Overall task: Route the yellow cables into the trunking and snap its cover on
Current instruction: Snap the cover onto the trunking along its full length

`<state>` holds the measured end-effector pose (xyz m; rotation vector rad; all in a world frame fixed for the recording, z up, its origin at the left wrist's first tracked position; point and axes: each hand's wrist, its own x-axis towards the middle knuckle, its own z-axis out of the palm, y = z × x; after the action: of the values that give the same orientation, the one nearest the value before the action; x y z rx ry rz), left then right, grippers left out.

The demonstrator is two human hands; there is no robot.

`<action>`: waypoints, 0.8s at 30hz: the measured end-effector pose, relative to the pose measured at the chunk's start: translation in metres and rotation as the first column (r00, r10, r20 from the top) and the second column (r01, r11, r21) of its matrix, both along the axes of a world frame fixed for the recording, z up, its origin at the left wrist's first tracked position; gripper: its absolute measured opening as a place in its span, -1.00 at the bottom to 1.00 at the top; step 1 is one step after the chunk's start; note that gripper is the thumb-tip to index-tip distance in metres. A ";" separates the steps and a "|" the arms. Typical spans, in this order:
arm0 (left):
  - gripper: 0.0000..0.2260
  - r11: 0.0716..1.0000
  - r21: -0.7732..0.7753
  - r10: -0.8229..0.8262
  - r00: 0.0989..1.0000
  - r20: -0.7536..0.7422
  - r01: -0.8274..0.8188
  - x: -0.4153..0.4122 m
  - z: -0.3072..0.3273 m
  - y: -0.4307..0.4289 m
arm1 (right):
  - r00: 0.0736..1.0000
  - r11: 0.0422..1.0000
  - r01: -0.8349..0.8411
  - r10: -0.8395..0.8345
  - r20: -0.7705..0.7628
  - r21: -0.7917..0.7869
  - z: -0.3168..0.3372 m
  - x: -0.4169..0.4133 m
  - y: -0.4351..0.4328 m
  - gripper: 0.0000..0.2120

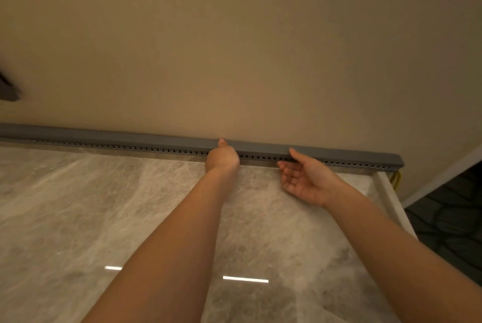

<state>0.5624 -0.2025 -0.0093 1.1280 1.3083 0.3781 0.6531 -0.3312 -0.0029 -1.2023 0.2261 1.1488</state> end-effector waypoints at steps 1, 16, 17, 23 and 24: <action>-0.51 1.000 0.004 -0.002 1.000 -0.010 0.002 0.000 0.003 0.000 | 1.000 1.000 0.017 -0.017 -0.012 -0.012 0.003 0.005 -0.004 -0.71; -0.38 0.992 -0.003 -0.128 0.983 -0.132 0.129 -0.006 0.002 -0.002 | 0.994 0.993 0.111 -0.110 0.020 -0.041 -0.006 0.021 -0.004 -0.69; -0.38 0.991 0.029 -0.123 0.981 -0.151 0.129 -0.006 0.001 -0.005 | 0.993 0.992 0.117 -0.115 0.038 -0.051 -0.007 0.019 -0.002 -0.70; -0.44 0.976 0.075 -0.188 0.969 -0.161 0.202 0.009 -0.006 -0.026 | 0.987 0.988 0.134 -0.127 0.102 -0.073 -0.009 0.017 0.004 -0.79; -0.46 0.969 0.061 -0.228 0.963 -0.143 0.238 0.017 -0.007 -0.034 | 0.987 0.989 0.132 -0.125 0.105 -0.067 -0.009 0.018 0.002 -0.79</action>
<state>0.5798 -0.2365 -0.0161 1.3776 1.2685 0.1820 0.6712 -0.3294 -0.0119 -1.2886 0.2682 0.9724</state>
